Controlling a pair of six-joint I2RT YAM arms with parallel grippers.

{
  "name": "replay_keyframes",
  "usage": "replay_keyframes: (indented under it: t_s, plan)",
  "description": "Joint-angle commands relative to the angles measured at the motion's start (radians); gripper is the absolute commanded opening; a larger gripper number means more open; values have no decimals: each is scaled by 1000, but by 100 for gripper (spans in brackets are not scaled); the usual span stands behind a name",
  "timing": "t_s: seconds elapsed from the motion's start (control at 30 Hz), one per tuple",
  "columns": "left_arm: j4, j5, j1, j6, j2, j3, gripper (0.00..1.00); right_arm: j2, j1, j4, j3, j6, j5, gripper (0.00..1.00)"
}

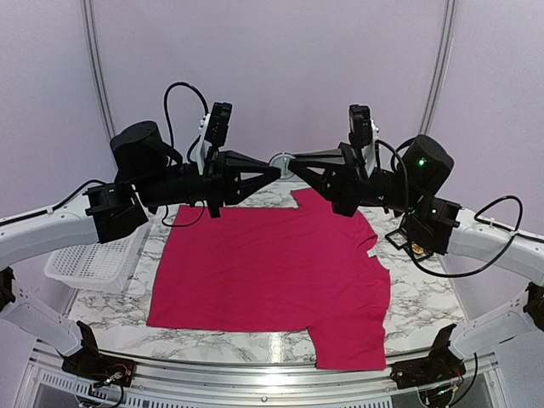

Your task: Pin the brooch onto the clothing

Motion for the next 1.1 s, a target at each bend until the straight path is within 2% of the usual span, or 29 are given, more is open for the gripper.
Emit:
replay_keyframes:
  t_s: [0.0,0.2,0.27,0.3,0.47,0.57,0.67,0.73,1.07]
  plan:
    - [12,-6,-5,16,-38,-11,0,-21,-6,-54,39,-18,3,0]
    - [11,-20,-6,22,-52,-18,0,-35,-9,-105,45,-48,-1,0]
    - [9,-38,-5,34,-65,-27,10,-42,-10,-116,48,-59,-8,0]
    - [9,-49,-4,40,-73,-32,12,-46,-12,-122,50,-65,-13,0]
    - [8,-51,-5,34,-74,-30,12,-46,-12,-132,59,-74,-19,0]
    - [8,-30,-6,22,-62,-22,8,-42,-12,-121,57,-67,-22,0]
    - [6,-11,-6,12,-53,-17,19,-42,-13,-109,53,-60,-26,0]
    - [6,9,-6,6,-48,-13,23,-44,-13,-109,53,-59,-28,0]
    - [2,25,-6,-17,-20,9,22,-44,-10,-104,49,-55,-34,0]
